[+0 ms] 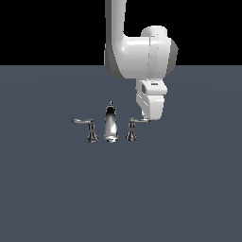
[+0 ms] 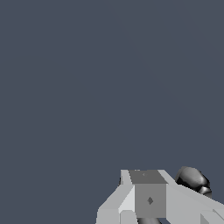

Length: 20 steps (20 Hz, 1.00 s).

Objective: Turn on the faucet by rotating a designated handle.

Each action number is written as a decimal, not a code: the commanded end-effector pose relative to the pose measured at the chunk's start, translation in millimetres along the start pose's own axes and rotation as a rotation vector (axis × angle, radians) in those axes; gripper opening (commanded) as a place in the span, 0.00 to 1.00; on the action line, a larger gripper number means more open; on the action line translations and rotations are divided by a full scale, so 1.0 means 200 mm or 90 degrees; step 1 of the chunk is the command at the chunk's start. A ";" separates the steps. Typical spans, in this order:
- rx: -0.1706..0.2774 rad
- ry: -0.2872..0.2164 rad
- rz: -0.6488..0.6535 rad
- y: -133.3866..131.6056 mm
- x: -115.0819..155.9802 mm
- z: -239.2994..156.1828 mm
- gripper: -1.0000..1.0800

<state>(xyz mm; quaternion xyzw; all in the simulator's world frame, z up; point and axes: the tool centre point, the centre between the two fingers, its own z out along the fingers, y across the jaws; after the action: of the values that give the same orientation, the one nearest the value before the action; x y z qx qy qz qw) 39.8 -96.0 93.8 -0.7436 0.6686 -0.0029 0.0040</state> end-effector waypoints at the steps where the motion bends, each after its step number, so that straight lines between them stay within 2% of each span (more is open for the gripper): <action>1: -0.001 0.000 0.001 0.02 0.00 0.00 0.00; 17: -0.006 0.001 0.007 0.28 -0.05 0.00 0.00; 20: -0.004 0.002 0.011 0.27 -0.04 0.00 0.00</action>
<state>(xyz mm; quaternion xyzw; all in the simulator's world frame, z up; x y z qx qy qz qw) -13.5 -95.5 93.7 -0.7380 0.6748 -0.0021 0.0009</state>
